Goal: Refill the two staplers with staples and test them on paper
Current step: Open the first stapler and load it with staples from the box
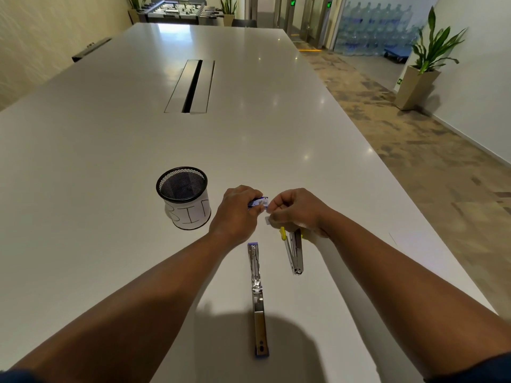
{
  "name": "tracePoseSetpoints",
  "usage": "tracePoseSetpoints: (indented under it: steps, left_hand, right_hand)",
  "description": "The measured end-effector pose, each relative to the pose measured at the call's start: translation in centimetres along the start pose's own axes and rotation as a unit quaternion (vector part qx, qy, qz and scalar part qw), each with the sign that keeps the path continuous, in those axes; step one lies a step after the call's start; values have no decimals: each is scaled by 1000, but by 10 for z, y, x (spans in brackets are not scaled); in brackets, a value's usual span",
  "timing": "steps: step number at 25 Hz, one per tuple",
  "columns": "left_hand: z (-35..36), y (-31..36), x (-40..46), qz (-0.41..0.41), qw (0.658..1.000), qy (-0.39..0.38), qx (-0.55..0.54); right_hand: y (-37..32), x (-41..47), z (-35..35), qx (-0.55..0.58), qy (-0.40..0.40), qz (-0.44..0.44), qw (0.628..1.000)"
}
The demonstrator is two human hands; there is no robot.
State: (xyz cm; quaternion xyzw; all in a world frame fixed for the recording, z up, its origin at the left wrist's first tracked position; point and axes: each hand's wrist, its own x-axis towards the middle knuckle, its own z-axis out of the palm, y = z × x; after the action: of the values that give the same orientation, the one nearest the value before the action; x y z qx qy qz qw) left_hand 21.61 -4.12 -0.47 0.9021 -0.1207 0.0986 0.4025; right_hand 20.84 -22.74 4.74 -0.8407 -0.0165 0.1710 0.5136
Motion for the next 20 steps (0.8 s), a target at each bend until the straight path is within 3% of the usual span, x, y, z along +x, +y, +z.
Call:
tracePoseSetpoints:
  steps: [7,12,18,20]
  left_hand:
    - [0,1,-4,2,1000,31,-5]
    - [-6,9,-16,8,997,62,-33]
    - [-19,16,-49,-52,983,27,-176]
    - [-23,23,-63,-84,957,11,-278]
  right_hand:
    - [-7,-3,4,-88,-10,1,996]
    - [-12,-12,14,-164,37,-52,984]
    - [-15,-36,28,-281,117,-179,935]
    - [-14,-47,32,-295,128,-220,921]
